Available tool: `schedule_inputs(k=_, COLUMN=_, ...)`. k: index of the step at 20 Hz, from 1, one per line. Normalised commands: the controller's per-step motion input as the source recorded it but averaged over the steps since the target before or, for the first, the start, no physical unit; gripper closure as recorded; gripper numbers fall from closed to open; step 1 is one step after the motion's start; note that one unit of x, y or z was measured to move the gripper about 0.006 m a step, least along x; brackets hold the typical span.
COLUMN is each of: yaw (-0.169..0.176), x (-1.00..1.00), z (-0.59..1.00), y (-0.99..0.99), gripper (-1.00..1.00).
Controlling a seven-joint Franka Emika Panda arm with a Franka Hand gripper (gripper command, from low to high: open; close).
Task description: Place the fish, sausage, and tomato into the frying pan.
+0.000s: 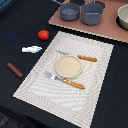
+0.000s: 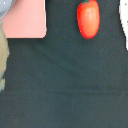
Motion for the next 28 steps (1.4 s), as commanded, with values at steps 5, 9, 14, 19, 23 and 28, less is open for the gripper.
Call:
schedule_inputs(k=5, yaw=0.0, x=-0.05, z=-0.11, y=-0.44, gripper=-1.0)
schedule_inputs(k=9, yaw=0.003, x=-0.04, z=-0.19, y=-0.84, gripper=-1.0)
schedule_inputs(k=14, yaw=0.0, x=-0.01, z=-0.28, y=-0.91, gripper=-1.0)
schedule_inputs(k=19, yaw=0.0, x=-0.03, z=-0.35, y=-1.0, gripper=-1.0)
schedule_inputs(k=23, yaw=0.0, x=-0.02, z=-0.36, y=-1.0, gripper=-1.0)
schedule_inputs(k=28, yaw=0.0, x=-0.03, z=-0.4, y=-1.0, gripper=-1.0)
